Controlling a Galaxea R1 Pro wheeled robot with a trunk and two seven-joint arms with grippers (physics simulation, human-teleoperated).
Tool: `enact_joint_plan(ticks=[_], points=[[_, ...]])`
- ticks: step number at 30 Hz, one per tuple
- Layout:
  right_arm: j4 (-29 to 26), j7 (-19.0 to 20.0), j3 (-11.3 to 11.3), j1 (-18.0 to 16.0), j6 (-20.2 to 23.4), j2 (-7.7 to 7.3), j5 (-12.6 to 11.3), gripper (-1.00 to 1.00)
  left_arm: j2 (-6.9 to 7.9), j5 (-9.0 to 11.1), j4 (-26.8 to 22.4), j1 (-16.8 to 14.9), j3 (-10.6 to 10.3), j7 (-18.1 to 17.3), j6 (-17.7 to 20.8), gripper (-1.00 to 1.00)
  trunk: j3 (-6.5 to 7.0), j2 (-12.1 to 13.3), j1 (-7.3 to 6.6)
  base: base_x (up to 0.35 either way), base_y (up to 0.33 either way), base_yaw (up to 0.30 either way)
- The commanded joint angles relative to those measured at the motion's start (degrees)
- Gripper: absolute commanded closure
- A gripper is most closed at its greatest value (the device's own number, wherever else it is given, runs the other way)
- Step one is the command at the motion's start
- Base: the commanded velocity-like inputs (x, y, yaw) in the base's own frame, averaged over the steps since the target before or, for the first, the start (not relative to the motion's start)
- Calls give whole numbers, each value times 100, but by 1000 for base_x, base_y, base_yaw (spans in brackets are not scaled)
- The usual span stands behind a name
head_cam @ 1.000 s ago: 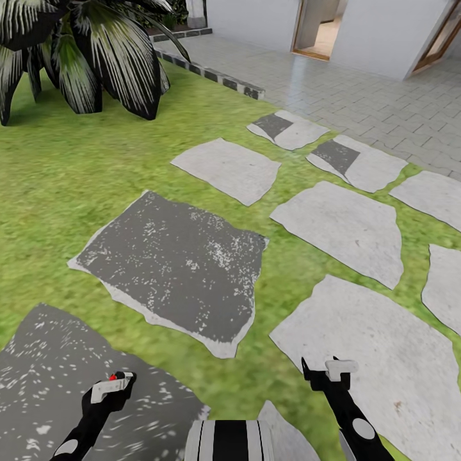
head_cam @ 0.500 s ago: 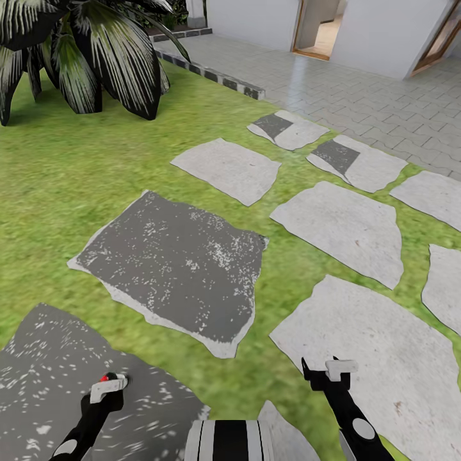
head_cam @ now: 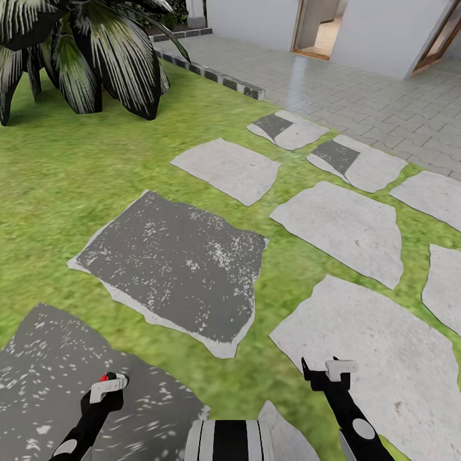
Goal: Pick up the pesticide atomizer in the garden and spray insectifuge to fully cover both potted plants in the garden.
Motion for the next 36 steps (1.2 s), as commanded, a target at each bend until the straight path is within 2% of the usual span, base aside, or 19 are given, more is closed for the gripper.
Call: enact_joint_plan(ticks=[1, 3, 15, 20, 23, 27, 32, 36], points=[[3, -2, 0, -2, -17, 0, 3, -100, -3, 17, 5, -3, 40, -58, -12, 100, -3, -1, -1, 0, 0, 0], [9, -3, 0, -2, -17, 0, 3, -100, -3, 16, 5, -3, 39, -61, -13, 100, -3, -1, -1, 0, 0, 0], [38, -7, 13, -2, -22, 3, 8, -100, -10, 4, 20, 30, -13, -47, 2, 100, 263, 15, -32, 0, 0, 0], [32, -5, 16, -2, -35, 8, 5, -100, -4, 8, 19, 245, 27, -3, 3, 100, 374, 22, -45, 0, 0, 0], [45, -9, -10, 5, -57, -4, 3, -100, -9, 14, 22, 541, 45, 10, 0, 100, 440, 26, -53, 0, 0, 0], [87, -8, -249, 7, -60, -14, 3, -100, -12, 59, 19, 817, 55, 19, -11, 100, 532, 31, -63, 0, 0, -2], [373, 0, -772, 12, -60, -56, 8, -100, -16, 98, 32, 1049, 64, 29, -60, 100, 678, 38, -76, 0, 0, -74], [988, 6, -877, 26, -195, -110, 6, -100, -37, 112, 61, 1154, 61, 28, -243, 100, 801, 43, -86, 0, 0, -105]])
